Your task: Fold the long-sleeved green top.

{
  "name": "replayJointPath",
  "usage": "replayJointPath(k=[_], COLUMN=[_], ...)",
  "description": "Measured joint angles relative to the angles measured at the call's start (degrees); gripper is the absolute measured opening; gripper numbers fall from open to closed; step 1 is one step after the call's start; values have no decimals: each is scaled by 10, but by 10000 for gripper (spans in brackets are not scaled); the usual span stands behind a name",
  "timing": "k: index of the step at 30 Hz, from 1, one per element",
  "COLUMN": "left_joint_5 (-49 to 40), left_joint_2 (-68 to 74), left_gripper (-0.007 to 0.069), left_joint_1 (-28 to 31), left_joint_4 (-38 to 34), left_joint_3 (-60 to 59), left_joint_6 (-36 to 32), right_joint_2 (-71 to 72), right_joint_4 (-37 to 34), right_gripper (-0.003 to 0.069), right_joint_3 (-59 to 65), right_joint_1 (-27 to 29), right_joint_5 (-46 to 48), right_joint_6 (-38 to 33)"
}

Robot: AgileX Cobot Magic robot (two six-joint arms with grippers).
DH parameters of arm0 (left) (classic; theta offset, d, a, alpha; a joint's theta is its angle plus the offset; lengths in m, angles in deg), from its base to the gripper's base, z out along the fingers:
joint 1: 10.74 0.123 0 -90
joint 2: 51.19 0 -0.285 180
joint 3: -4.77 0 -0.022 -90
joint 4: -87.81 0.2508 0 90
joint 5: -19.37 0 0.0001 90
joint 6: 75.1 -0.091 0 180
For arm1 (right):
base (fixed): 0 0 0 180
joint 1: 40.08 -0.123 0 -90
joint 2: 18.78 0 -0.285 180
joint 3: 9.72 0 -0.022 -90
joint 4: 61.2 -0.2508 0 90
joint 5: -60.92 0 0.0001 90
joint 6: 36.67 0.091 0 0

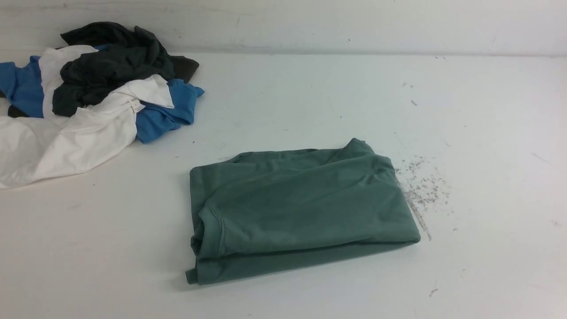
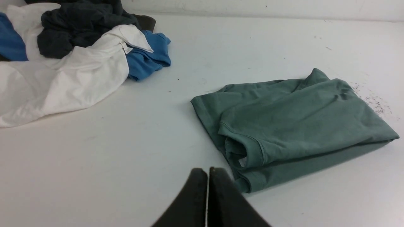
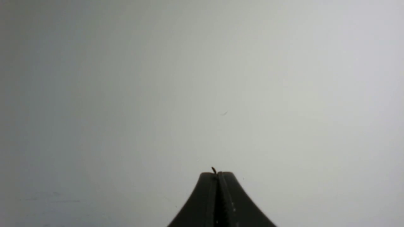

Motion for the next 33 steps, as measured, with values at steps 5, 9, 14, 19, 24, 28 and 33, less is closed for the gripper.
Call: replayJointPath(k=[5, 9, 14, 19, 24, 28, 33], left_joint_5=[-4, -28, -33, -34, -34, 25, 239], left_joint_2=[0, 0, 0, 0, 0, -13, -56], left_gripper=[-4, -4, -4, -4, -4, -4, -4], left_joint_1=[0, 0, 0, 0, 0, 14, 114], left_joint_4=[0, 0, 0, 1, 12, -16, -90], left_joint_3=[0, 0, 0, 0, -6, -47, -183], left_joint_6=[0, 0, 0, -2, -16, -56, -167], right_joint_2=[9, 9, 9, 9, 9, 9, 9], right_joint_4=[2, 2, 2, 2, 2, 2, 2], right_gripper=[-15, -15, -15, -15, -15, -15, -15], right_joint_3=[0, 0, 0, 0, 0, 0, 0], right_joint_1=[0, 0, 0, 0, 0, 0, 0], right_joint_5=[-5, -2, 0, 2, 2, 3, 3], right_joint_6=[0, 0, 0, 0, 0, 0, 0])
